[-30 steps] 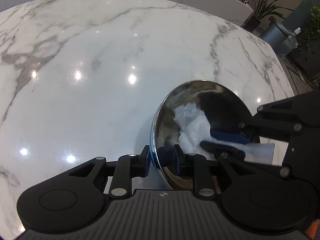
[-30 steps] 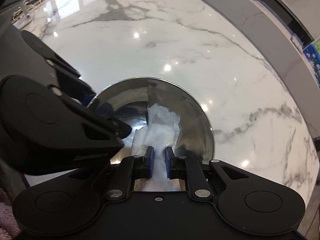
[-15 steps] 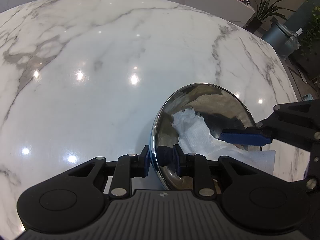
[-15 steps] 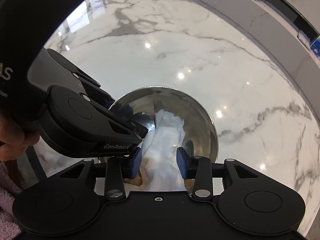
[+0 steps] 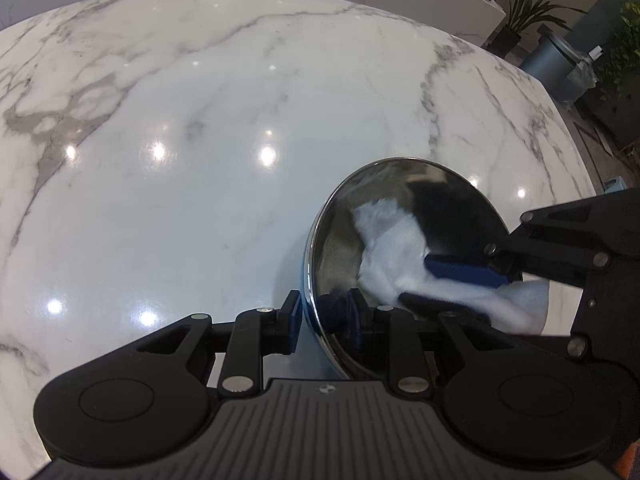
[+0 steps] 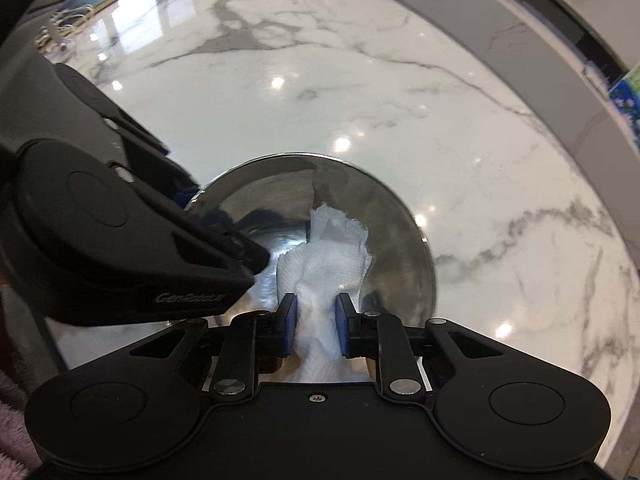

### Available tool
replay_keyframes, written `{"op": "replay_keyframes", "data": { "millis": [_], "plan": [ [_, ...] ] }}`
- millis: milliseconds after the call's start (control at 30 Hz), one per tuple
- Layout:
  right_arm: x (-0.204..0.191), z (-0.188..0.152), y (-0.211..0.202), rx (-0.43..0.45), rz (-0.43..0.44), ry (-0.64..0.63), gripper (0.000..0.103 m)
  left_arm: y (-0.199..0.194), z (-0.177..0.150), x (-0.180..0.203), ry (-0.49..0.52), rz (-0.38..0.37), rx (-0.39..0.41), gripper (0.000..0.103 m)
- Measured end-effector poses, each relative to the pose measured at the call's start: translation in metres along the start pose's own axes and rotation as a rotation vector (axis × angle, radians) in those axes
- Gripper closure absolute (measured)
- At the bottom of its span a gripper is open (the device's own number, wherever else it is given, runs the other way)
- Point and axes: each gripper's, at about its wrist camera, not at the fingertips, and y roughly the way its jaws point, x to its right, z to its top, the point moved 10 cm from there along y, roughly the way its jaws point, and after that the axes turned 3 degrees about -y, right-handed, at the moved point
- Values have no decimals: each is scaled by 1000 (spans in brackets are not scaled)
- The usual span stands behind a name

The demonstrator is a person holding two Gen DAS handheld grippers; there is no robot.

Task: Clean bowl
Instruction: 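Keep the bowl tilted with the left gripper while the right gripper rubs the cloth around the interior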

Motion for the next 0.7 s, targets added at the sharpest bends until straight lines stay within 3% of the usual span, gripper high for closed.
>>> {"op": "replay_keyframes", "data": {
  "millis": [167,233,367,500,700],
  "plan": [
    [10,0,-8,25,-139,-52,92,-2,0,-2,-8,4,0,78],
    [13,1,-13,36,-149,-54,92,0,2,-7,-4,0,-1,78],
    [19,0,-19,53,-87,-10,90,0,4,-19,-1,-6,-5,79],
    [24,-1,-20,72,-75,18,72,-3,3,-31,-7,-12,-4,78],
    [21,-6,-12,66,10,68,71,-9,3,-55,-18,-15,-2,75]
  ]
}}
